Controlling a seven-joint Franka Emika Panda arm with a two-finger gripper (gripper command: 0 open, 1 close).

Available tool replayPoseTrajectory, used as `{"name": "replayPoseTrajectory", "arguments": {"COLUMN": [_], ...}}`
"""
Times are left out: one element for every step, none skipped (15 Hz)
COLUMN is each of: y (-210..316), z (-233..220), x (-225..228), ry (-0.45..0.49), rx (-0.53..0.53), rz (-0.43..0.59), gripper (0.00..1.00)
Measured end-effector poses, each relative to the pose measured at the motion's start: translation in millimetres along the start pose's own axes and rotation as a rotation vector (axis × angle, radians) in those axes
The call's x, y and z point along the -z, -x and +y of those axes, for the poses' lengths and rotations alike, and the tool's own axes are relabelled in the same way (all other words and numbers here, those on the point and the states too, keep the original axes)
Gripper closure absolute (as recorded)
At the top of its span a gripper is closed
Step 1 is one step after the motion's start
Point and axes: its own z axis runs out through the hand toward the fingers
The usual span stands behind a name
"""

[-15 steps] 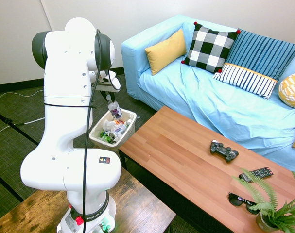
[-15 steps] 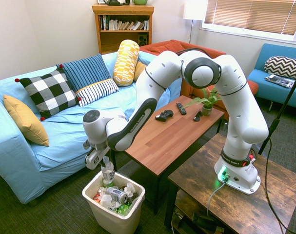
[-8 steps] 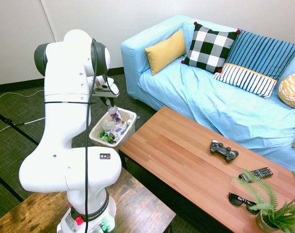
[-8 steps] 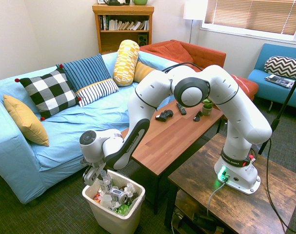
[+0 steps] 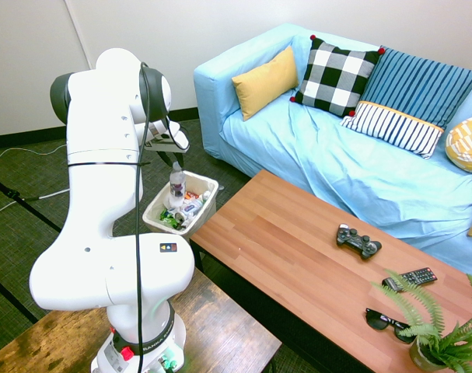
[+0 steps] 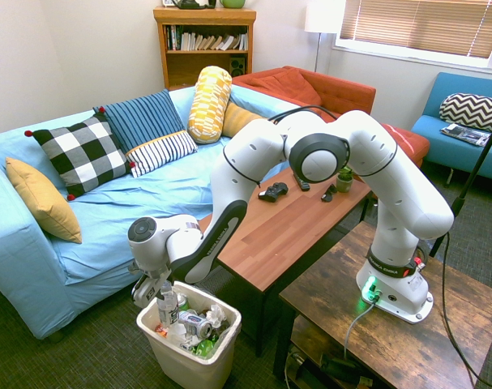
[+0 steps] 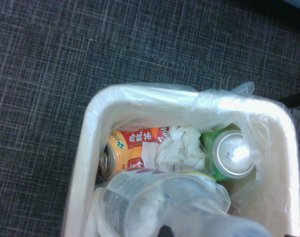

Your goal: Throw the bottle in the trash bin

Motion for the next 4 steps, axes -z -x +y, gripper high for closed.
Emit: {"name": "replayPoseTrajectory", "arguments": {"y": [3,8,12,15], "z": [-1,-2,-3,-3], "x": [-1,-2,-5,-7], "ry": [-0.001,-0.002,-0.006,-0.011], "rx": [-0.005,-0.011,-0.019,-0.030], "rz": [0.000,0.000,-0.001,0.000], "gripper": [0.00,0.00,0.00,0.00]}}
